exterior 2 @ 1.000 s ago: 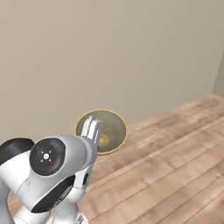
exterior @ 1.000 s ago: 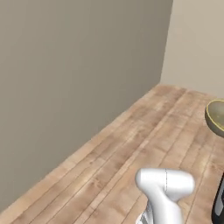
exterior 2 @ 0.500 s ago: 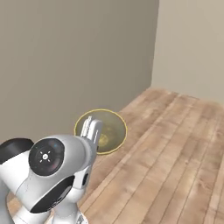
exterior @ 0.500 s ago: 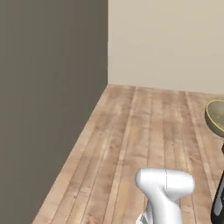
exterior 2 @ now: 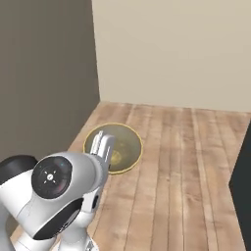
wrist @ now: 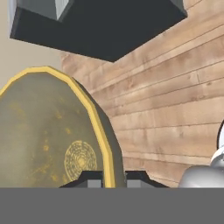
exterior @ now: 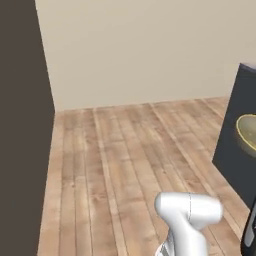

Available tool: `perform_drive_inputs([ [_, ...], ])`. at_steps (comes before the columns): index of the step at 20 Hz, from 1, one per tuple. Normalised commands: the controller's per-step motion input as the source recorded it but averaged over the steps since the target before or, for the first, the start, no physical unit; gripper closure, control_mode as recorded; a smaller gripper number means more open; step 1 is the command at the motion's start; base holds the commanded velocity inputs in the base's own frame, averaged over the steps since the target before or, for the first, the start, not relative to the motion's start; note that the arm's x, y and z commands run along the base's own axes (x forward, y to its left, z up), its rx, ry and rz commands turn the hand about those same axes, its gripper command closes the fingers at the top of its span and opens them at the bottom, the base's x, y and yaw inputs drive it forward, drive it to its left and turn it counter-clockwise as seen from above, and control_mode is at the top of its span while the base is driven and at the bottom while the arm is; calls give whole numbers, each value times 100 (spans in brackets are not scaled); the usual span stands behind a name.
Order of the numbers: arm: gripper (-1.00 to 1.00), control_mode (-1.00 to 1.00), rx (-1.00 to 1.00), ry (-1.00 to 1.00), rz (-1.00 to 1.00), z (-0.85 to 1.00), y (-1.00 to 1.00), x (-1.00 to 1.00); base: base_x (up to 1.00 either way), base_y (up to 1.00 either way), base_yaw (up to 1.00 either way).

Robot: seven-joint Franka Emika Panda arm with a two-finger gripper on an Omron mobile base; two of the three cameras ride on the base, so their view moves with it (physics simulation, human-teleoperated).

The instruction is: Take the smaller bowl and place it next to the appetizer plate on the dining counter , and place the larger bowl next to the plate with cooked food.

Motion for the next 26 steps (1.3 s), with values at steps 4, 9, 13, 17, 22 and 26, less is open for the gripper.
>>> perform_drive_inputs([
  [4, 100, 100, 0, 0, 0, 0, 0, 0, 100, 97, -42],
  [9, 100, 100, 0, 0, 0, 0, 0, 0, 100, 86, -27],
  [13, 100, 100, 0, 0, 0, 0, 0, 0, 100, 41, -23],
  [17, 100, 100, 0, 0, 0, 0, 0, 0, 100, 43, -25],
  [22, 100, 100, 0, 0, 0, 0, 0, 0, 100, 50, -26],
  [26, 100, 100, 0, 0, 0, 0, 0, 0, 100, 57, -20],
])
